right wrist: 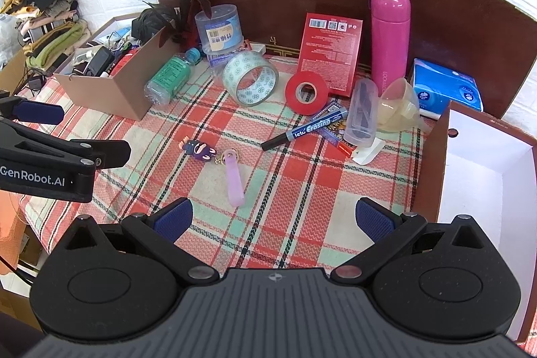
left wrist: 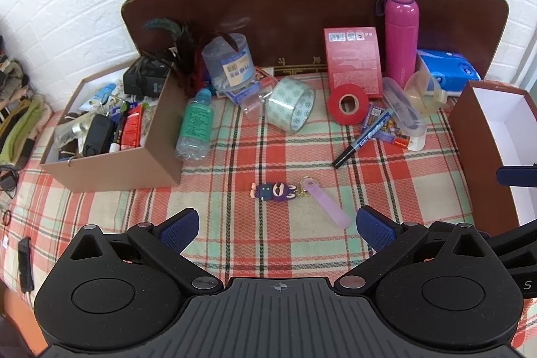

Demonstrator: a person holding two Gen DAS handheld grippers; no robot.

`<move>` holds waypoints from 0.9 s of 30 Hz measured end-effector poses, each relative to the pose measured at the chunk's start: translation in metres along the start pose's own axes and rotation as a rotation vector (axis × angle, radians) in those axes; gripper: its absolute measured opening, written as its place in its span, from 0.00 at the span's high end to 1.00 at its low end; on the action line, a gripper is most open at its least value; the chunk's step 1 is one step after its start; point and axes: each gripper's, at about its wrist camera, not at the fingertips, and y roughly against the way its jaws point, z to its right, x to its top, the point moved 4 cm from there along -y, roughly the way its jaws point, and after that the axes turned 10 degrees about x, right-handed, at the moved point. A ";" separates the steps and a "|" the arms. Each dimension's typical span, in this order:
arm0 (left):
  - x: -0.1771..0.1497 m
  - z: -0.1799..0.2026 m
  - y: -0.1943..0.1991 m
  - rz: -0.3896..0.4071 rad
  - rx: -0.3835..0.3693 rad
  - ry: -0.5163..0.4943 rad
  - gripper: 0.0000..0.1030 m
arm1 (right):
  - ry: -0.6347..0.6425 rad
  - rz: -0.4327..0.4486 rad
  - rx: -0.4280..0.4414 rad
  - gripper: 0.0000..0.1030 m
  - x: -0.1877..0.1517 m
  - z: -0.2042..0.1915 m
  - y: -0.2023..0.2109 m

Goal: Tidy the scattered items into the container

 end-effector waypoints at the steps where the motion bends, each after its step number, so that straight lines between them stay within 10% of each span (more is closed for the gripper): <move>1: 0.000 0.000 -0.001 -0.002 0.000 0.001 0.00 | 0.000 -0.002 0.000 0.00 0.000 0.000 -0.001; 27: -0.014 -0.026 -0.110 -0.236 -0.040 0.098 0.09 | 0.027 -0.198 0.175 0.00 -0.008 -0.003 -0.102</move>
